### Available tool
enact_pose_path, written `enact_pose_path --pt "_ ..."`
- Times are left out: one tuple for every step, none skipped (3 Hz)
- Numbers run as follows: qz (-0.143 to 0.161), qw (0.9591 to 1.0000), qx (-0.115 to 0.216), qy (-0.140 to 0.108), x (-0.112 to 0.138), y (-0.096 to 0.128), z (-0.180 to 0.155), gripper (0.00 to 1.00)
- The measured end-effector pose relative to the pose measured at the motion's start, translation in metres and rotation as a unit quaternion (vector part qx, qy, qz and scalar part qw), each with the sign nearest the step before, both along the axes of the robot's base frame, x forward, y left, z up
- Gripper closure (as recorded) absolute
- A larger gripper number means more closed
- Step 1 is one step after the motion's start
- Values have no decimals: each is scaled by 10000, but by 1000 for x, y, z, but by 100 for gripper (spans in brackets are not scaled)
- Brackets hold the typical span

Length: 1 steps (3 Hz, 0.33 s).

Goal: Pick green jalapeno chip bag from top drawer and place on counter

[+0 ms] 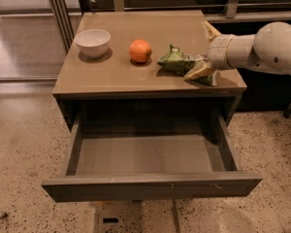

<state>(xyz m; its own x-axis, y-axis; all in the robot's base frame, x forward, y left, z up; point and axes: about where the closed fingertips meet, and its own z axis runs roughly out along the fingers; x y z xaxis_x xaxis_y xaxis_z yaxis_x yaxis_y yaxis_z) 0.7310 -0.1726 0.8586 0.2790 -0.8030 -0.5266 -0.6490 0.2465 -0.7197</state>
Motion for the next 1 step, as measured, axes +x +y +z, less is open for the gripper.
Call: enact_pose_path --pt "0 10000 0 0 0 0 0 0"
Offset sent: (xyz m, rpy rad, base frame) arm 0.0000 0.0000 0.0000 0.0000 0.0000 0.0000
